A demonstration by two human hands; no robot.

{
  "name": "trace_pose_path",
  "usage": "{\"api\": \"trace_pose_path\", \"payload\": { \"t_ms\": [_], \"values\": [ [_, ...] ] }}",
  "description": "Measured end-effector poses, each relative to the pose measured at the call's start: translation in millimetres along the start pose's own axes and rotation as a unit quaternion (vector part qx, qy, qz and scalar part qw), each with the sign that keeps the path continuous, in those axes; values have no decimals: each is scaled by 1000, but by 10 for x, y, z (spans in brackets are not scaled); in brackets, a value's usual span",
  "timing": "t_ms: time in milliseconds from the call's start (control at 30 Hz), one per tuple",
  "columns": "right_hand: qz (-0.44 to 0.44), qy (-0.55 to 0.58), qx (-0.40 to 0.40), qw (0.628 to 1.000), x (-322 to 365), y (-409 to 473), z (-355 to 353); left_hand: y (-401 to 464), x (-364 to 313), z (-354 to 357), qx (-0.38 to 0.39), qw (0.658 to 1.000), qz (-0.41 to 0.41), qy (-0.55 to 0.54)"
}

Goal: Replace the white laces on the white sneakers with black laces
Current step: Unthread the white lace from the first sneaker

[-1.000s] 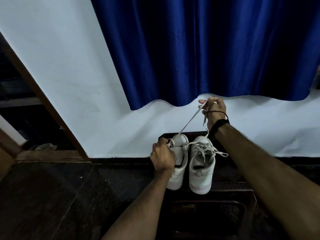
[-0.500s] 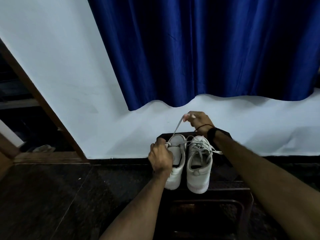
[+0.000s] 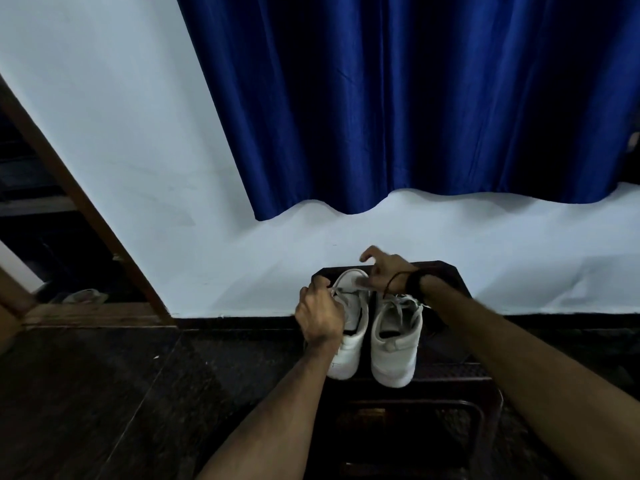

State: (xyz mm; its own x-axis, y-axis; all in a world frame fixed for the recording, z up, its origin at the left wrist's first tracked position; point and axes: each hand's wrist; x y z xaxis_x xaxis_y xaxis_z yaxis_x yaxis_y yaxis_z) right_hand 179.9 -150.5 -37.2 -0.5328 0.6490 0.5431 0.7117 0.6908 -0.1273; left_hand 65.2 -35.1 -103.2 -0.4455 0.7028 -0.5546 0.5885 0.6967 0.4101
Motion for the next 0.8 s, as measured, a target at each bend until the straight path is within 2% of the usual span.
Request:
{"api": "trace_pose_path", "payload": {
  "t_ms": [33,67,100,167,233,267,300,367,400,433,467,567,700,767,800],
  "values": [
    [-8,-139,12,990,23,22,46,-1,0,4,1,1000,1,-2],
    [-21,-233,-3,972,84,24,59,-3,-5,2,0,1000,2,-3],
    [-30,-273,-30,961,139,28,53,-3,-9,-1,-2,1000,2,-3],
    [-34,-249,-102,962,213,46,4,-2,-12,-13,0,1000,-1,-6],
    [-17,-129,-194,972,232,59,-36,-11,-19,-25,3,1000,-4,0],
    [-15,-25,-235,972,231,69,-80,-12,-21,-30,4,1000,-4,3],
    [-26,109,-266,957,228,73,-147,-10,-20,-24,4,1000,-3,6],
    [-56,355,-298,884,253,35,-349,-6,-6,-3,0,1000,-1,9],
    [-63,422,-297,854,276,-9,-469,-3,7,7,0,1000,-1,9],
    [-52,454,-288,842,284,-39,-565,4,21,19,0,1000,2,9],
    [-32,460,-269,846,295,-80,-633,10,31,28,0,1000,7,10],
    [25,402,-154,902,241,-155,-616,23,35,37,-3,999,31,14],
    [-27,196,63,978,183,-339,-384,40,50,30,-9,998,58,1],
    [-42,22,100,994,110,-329,-281,61,63,25,-3,998,69,-13],
    [-44,-55,82,994,74,-299,-224,71,54,16,4,997,69,-18]
  ]
}}
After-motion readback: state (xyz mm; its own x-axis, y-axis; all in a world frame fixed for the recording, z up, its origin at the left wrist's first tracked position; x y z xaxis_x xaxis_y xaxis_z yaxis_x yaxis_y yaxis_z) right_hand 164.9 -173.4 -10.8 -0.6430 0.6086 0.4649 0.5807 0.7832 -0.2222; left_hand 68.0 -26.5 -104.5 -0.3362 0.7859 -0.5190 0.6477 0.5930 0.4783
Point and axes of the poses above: each hand's wrist, its own y-axis towards the middle knuckle, its own z-axis out of the palm, x = y × z, and after that the axes turned 3 degrees about -y, right-handed
